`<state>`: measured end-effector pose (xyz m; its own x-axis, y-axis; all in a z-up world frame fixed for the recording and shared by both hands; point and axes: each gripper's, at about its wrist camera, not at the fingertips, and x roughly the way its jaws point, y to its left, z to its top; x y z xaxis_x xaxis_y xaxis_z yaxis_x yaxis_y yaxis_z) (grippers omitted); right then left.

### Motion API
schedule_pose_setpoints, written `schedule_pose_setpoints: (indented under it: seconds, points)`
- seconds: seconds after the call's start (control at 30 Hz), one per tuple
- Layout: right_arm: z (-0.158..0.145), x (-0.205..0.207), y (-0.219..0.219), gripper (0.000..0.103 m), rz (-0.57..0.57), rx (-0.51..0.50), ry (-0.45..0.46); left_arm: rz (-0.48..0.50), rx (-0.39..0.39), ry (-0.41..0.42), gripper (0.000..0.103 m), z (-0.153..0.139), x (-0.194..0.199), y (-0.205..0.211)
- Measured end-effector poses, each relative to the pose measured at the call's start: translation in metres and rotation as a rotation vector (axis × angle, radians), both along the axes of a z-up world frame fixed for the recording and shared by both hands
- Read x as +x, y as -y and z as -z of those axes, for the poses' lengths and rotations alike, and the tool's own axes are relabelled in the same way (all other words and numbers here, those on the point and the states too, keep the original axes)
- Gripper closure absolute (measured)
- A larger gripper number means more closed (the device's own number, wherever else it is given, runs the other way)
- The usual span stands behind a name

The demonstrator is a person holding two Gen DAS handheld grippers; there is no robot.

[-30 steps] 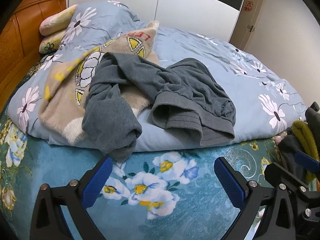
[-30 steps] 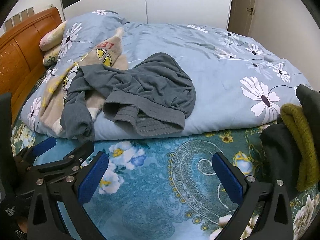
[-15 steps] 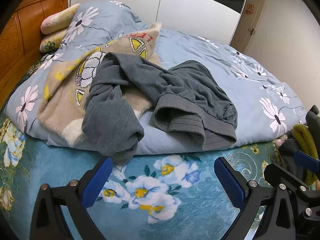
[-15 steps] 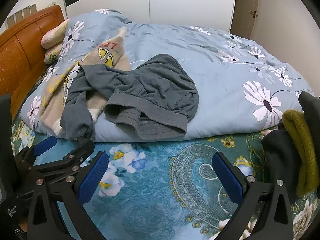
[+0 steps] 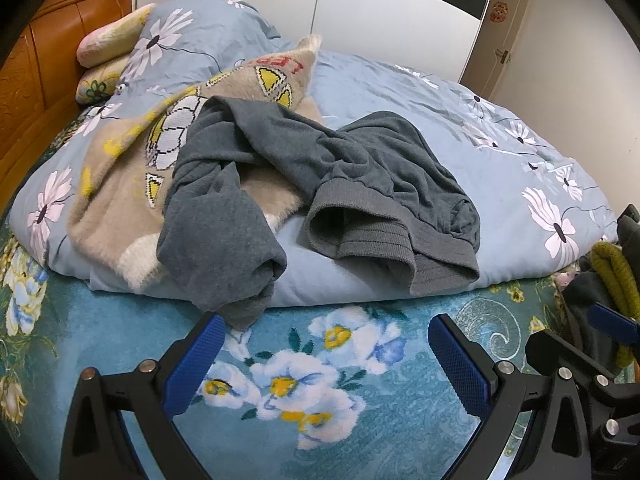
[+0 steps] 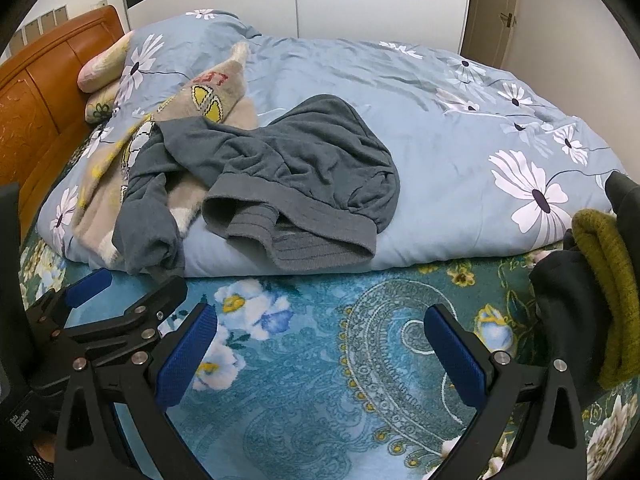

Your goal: Fold clothes

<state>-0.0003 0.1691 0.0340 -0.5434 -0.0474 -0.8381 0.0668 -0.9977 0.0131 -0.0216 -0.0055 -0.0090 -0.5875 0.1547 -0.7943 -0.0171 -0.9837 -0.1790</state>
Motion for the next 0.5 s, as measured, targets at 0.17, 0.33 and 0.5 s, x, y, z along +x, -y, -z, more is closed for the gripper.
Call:
schedule_pose_setpoints:
  seconds: [0.17, 0.33, 0.5]
  points:
    - [0.0012, -0.0029, -0.0009, 0.0, -0.003, 0.002, 0.011, 0.007, -0.003, 0.001, 0.0, 0.0007, -0.0035, -0.0011]
    - [0.0008, -0.0043, -0.0023, 0.0, 0.006, -0.004, 0.007, 0.021, -0.006, -0.016, 0.0, -0.0016, -0.0053, -0.0026]
    - [0.0026, -0.004, -0.004, 0.0, 0.015, -0.01, 0.014, 0.033, -0.013, -0.016, 0.0, -0.0014, -0.0067, -0.0053]
